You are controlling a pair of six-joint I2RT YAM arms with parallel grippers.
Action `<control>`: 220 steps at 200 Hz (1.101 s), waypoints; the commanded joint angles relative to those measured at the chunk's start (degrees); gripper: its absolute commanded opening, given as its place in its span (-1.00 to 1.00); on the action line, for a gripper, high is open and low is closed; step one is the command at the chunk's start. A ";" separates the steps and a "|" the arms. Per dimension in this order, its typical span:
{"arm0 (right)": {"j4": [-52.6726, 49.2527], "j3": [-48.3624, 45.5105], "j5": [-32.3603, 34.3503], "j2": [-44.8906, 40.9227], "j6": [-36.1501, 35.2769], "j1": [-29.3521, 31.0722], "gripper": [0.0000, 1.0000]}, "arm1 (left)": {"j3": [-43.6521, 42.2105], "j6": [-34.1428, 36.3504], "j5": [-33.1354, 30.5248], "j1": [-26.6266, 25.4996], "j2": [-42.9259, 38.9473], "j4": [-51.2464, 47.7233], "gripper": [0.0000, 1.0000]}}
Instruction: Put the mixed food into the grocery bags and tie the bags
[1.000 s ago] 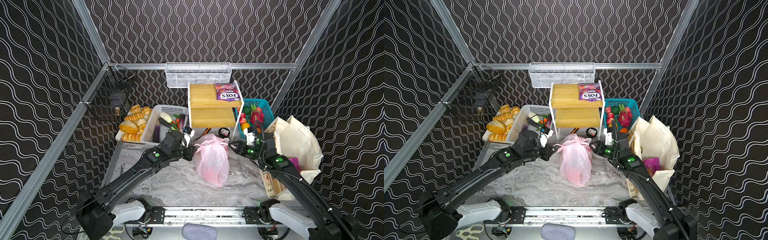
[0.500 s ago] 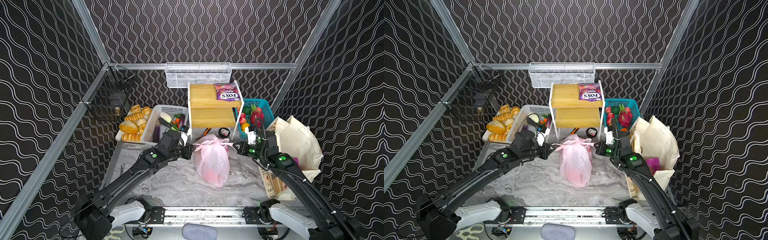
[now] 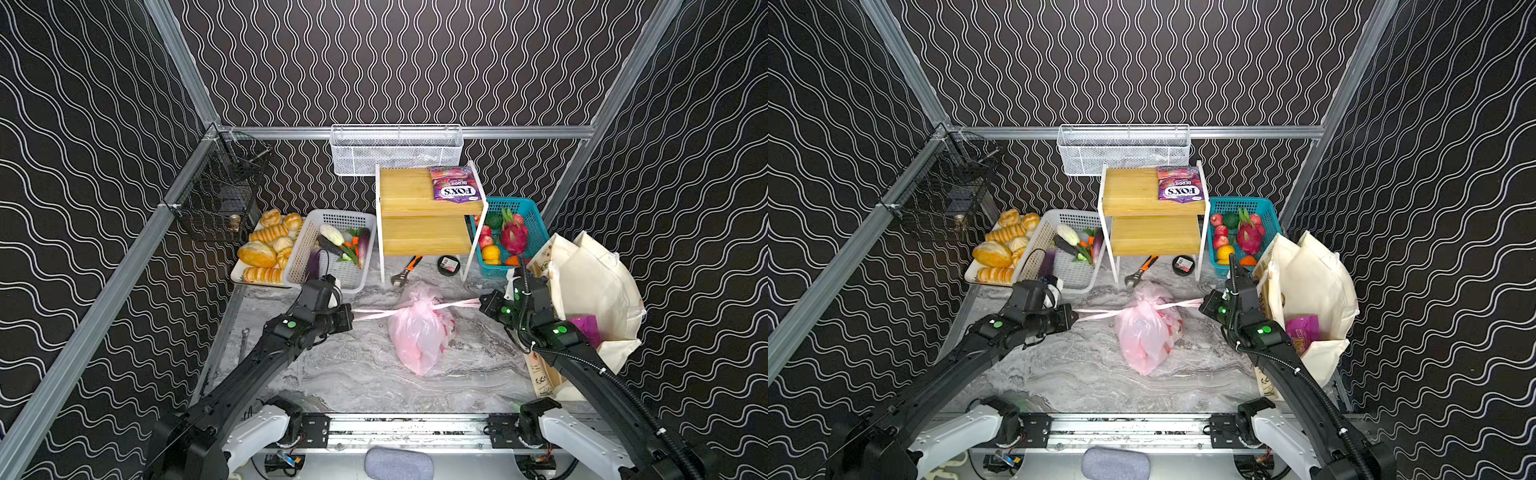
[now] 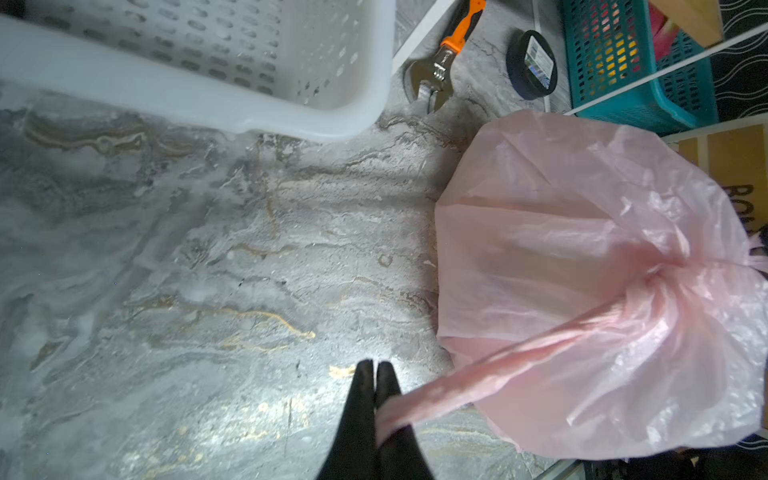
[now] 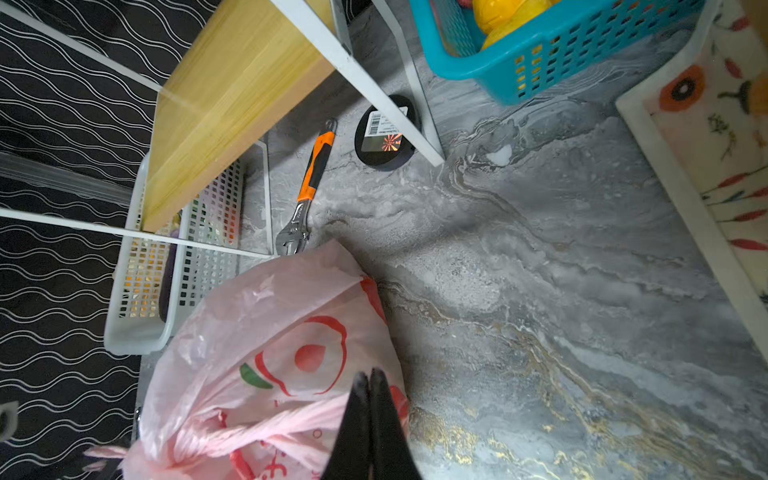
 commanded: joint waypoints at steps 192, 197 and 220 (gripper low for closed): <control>-12.31 14.71 5.17 3.08 -6.07 -0.65 -0.06 | -2.84 9.29 3.56 1.59 -9.29 -1.17 -0.23; -12.42 15.02 4.59 2.38 -5.81 -0.65 -0.02 | -2.34 9.44 2.36 1.61 -10.10 -2.23 -0.18; -10.79 17.77 -3.75 0.77 -4.73 -0.40 0.07 | 0.09 11.13 -3.29 1.59 -13.33 -6.71 0.10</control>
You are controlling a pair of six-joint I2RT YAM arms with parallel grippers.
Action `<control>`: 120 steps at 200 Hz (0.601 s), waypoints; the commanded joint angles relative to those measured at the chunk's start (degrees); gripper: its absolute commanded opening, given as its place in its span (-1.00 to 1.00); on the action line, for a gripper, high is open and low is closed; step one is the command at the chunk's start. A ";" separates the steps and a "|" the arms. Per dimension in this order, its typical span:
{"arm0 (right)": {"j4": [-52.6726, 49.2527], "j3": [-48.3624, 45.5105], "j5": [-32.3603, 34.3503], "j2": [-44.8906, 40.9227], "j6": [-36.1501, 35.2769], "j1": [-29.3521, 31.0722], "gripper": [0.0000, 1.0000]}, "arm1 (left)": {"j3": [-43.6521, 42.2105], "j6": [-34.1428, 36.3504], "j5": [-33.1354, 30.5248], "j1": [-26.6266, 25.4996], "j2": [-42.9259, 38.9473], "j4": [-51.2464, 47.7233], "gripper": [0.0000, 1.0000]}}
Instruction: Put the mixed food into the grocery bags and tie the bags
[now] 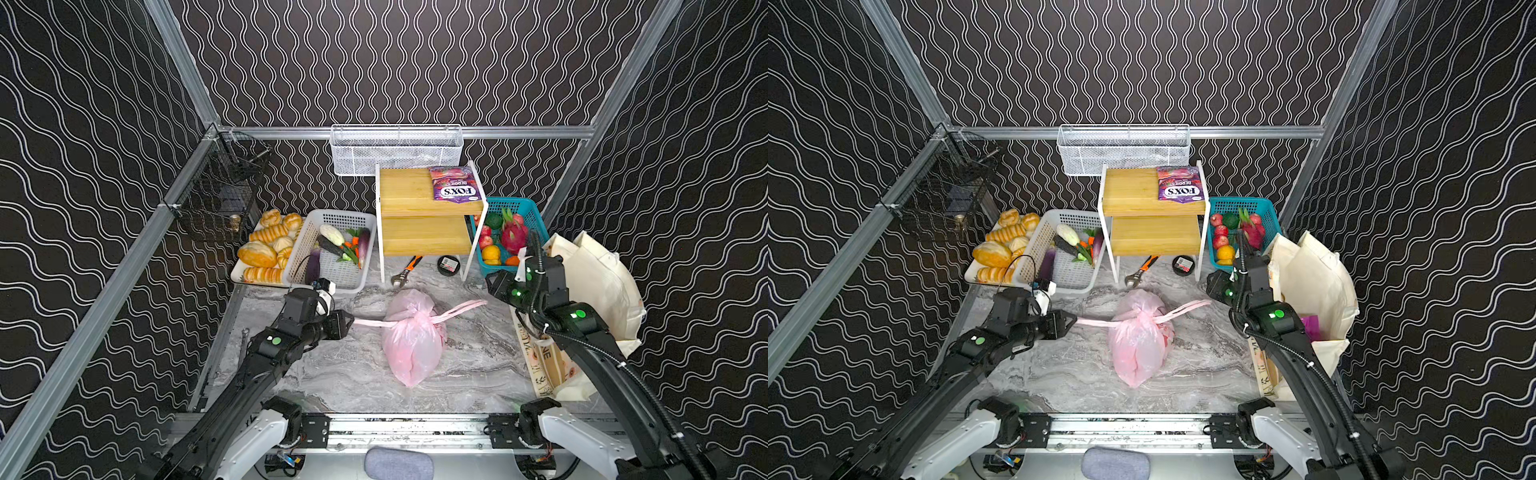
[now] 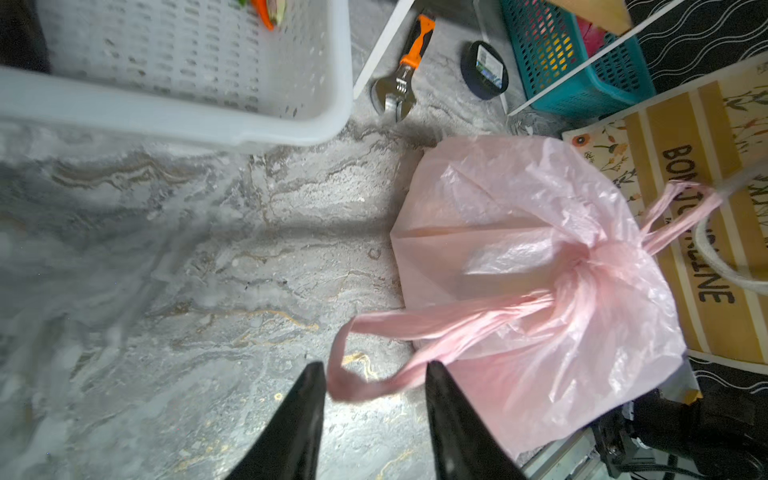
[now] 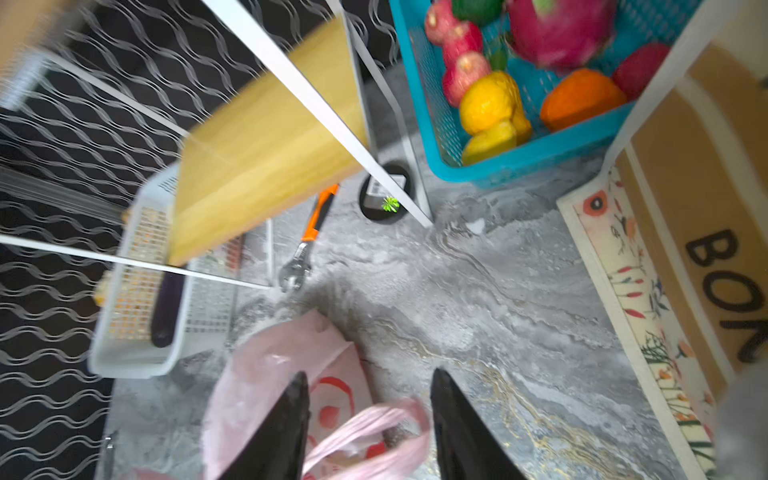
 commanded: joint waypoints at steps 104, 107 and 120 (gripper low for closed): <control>-17.98 22.51 10.10 29.05 17.32 30.42 0.54 | 7.05 18.54 -10.84 0.08 -0.04 -7.70 0.58; -18.13 22.60 10.39 29.54 17.52 30.67 0.55 | 6.84 18.43 -10.80 0.12 0.03 -7.30 0.58; -18.86 22.72 11.46 31.36 18.75 31.64 0.55 | 5.51 17.82 -10.00 0.08 0.12 -5.46 0.59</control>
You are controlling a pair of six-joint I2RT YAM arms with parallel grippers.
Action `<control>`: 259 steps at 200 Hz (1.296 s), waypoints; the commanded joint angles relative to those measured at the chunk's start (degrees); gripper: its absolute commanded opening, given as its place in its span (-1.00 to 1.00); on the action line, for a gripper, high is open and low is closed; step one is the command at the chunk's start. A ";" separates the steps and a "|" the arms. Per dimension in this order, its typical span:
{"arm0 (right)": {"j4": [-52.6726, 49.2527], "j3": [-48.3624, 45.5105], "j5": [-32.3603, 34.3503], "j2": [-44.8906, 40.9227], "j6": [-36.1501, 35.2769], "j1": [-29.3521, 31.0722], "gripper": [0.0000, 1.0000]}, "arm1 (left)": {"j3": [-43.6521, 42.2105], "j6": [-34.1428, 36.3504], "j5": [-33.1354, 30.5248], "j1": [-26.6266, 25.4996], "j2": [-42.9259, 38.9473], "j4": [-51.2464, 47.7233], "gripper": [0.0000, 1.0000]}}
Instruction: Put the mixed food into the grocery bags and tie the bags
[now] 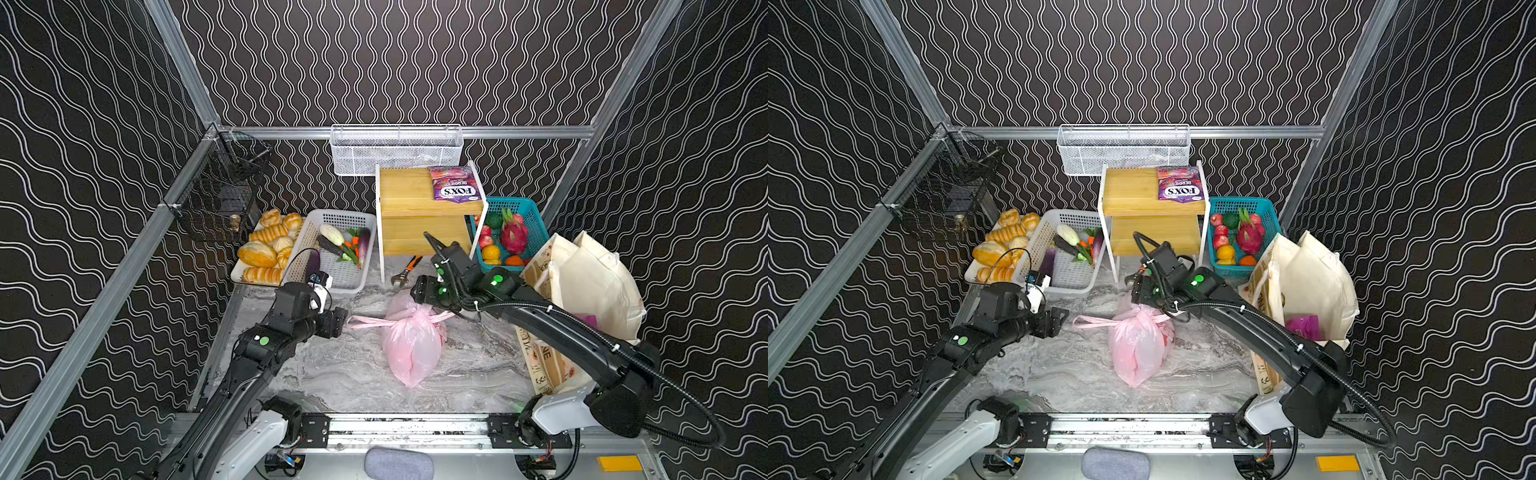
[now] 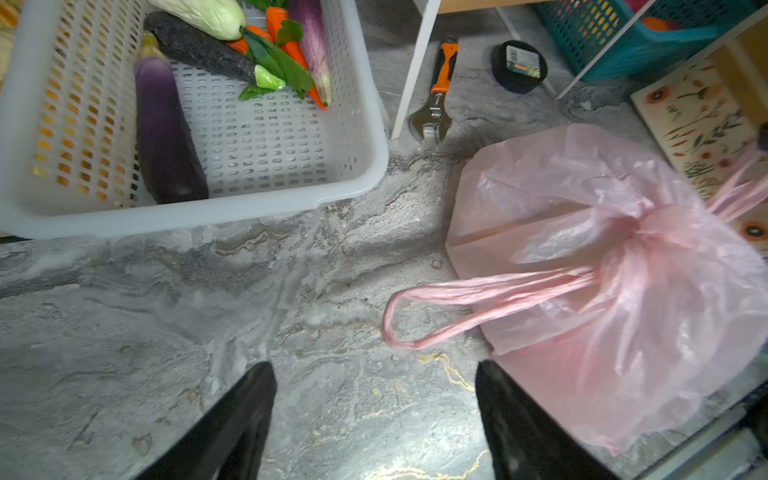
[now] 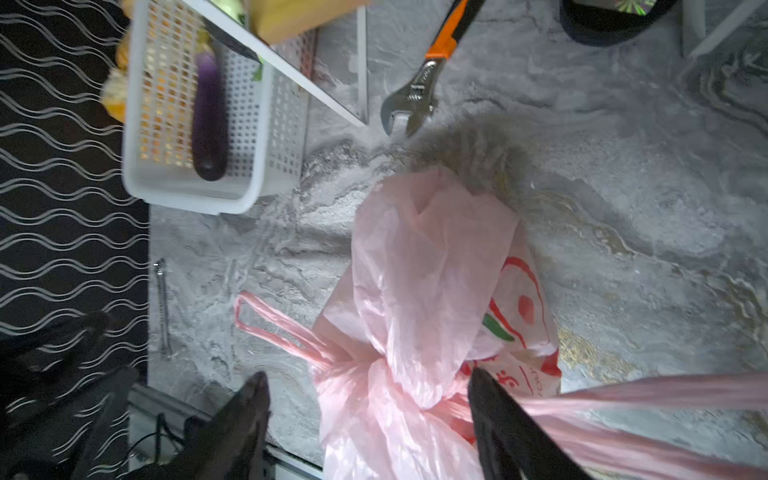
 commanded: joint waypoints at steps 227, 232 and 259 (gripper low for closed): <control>2.41 -3.24 10.65 0.70 -20.26 7.66 -0.89 | -3.51 0.32 0.85 0.03 -5.13 3.52 0.90; 3.29 -3.87 10.78 -0.29 -22.30 7.61 -0.89 | -3.63 0.32 1.27 0.04 -5.27 3.42 0.90; 8.02 -7.39 11.99 -5.75 -31.49 7.62 -0.91 | -3.45 -0.36 2.18 0.07 -5.11 3.26 0.89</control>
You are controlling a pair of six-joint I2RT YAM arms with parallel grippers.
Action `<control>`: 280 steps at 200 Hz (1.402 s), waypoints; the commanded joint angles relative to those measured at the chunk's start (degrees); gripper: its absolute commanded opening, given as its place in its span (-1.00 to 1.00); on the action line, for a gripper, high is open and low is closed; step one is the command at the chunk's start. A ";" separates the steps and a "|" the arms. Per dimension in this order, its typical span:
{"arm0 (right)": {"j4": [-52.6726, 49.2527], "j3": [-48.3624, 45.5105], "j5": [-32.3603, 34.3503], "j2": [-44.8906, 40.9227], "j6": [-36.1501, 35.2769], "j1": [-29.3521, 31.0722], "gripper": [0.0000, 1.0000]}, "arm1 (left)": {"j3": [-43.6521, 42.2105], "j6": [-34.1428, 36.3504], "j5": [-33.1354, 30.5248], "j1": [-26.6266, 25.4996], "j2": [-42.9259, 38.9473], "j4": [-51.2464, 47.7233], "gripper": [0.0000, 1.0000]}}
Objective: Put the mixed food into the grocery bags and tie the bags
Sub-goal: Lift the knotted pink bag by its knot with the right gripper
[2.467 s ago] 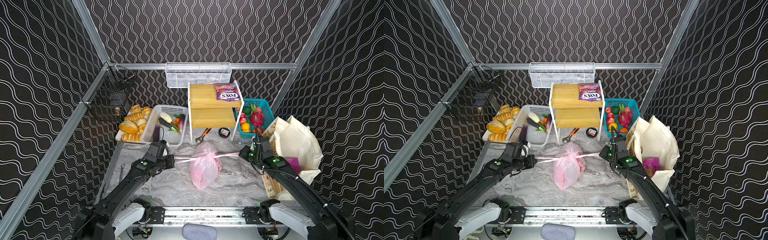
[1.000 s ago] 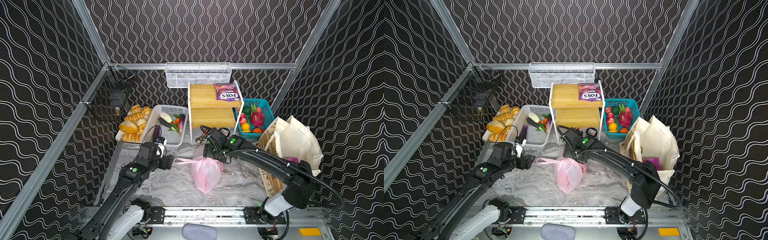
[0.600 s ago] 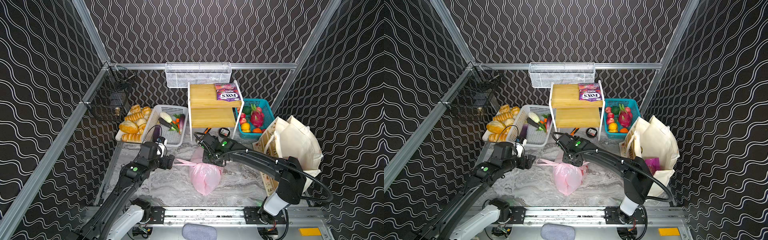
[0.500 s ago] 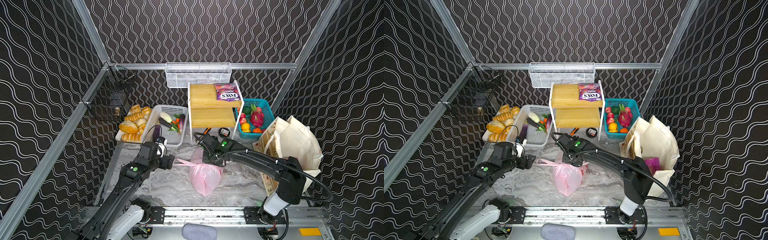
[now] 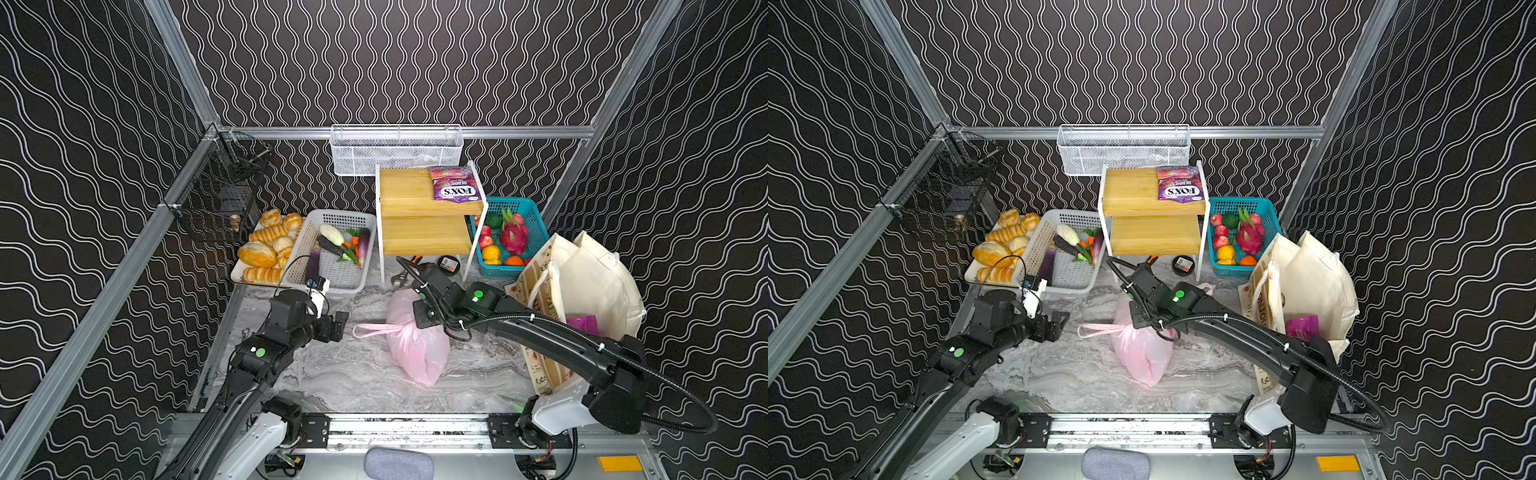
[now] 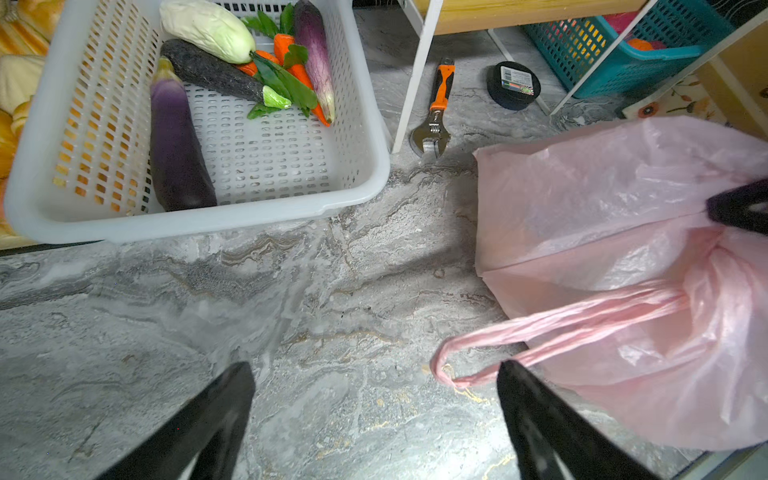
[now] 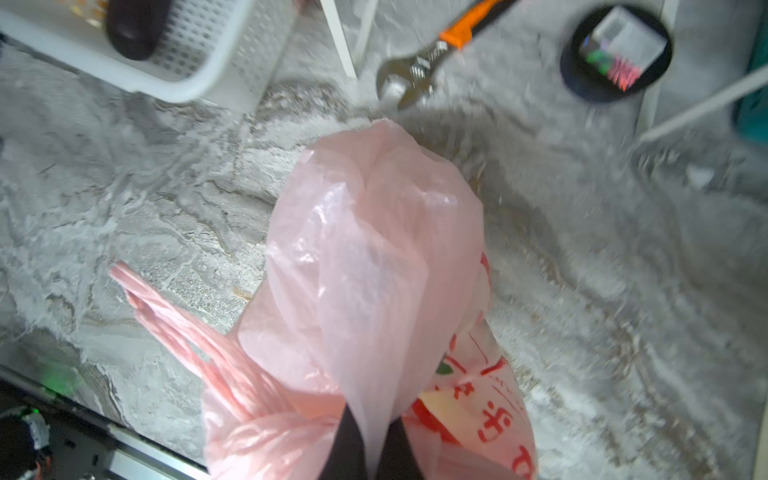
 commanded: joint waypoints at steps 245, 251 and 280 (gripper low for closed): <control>-3.81 3.47 6.03 2.50 -11.02 2.34 -1.00 | 0.78 1.68 3.93 0.12 3.48 1.47 0.87; -4.03 3.94 7.75 0.82 -11.47 2.38 -1.00 | 0.73 1.76 4.52 0.08 3.17 1.83 0.86; -3.11 6.06 12.42 -8.41 -18.84 2.47 -1.00 | 0.18 1.46 6.92 0.06 2.32 3.76 0.84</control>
